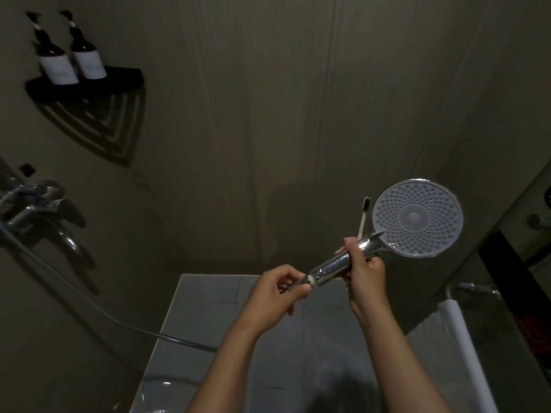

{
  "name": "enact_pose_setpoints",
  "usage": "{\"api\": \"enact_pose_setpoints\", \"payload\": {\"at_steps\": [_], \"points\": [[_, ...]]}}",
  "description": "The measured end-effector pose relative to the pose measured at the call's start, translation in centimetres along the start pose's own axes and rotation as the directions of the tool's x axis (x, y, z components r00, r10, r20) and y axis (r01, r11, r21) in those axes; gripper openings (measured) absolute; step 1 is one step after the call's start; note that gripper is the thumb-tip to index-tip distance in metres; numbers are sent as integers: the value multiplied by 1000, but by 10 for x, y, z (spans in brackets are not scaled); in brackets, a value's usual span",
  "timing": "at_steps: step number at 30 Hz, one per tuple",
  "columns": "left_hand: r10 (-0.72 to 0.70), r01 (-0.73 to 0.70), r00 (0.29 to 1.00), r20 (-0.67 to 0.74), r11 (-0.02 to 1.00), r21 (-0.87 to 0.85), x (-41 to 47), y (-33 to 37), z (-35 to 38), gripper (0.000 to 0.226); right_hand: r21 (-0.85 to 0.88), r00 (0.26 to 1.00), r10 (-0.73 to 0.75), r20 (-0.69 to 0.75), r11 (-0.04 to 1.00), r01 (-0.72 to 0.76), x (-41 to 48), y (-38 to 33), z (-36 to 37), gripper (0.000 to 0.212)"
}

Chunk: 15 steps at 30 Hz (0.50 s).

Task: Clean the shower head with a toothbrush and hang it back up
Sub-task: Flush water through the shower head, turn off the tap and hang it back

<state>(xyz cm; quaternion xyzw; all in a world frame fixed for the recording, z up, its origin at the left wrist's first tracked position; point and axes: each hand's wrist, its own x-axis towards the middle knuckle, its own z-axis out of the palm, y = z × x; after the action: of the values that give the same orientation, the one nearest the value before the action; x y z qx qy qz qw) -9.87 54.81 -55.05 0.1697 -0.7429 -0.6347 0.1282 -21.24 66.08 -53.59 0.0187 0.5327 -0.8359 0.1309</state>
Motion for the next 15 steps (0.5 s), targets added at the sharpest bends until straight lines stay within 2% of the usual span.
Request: {"api": "enact_pose_setpoints", "payload": {"at_steps": [2, 4, 7, 11, 15], "points": [[1, 0, 998, -61, 1000, 10, 0, -1, 3, 21, -30, 1000, -5, -8, 1000, 5, 1, 2, -1, 3], [36, -25, 993, -110, 994, 106, 0, -3, 5, 27, -58, 1000, -3, -16, 998, 2, 1, 5, -3, 2], [95, -70, 990, -106, 973, 219, 0, -1, 7, 24, -51, 999, -3, -37, 999, 1, 2, 6, -6, 5], [76, -75, 997, 0, 988, 135, -1, 9, 4, 5, -34, 997, -13, -78, 999, 10, 2, 7, -10, 12], [62, -58, 997, -35, 993, 106, -4, 10, 3, 14, -35, 997, 3, -81, 999, -6, 2, 6, -12, 9]]}}
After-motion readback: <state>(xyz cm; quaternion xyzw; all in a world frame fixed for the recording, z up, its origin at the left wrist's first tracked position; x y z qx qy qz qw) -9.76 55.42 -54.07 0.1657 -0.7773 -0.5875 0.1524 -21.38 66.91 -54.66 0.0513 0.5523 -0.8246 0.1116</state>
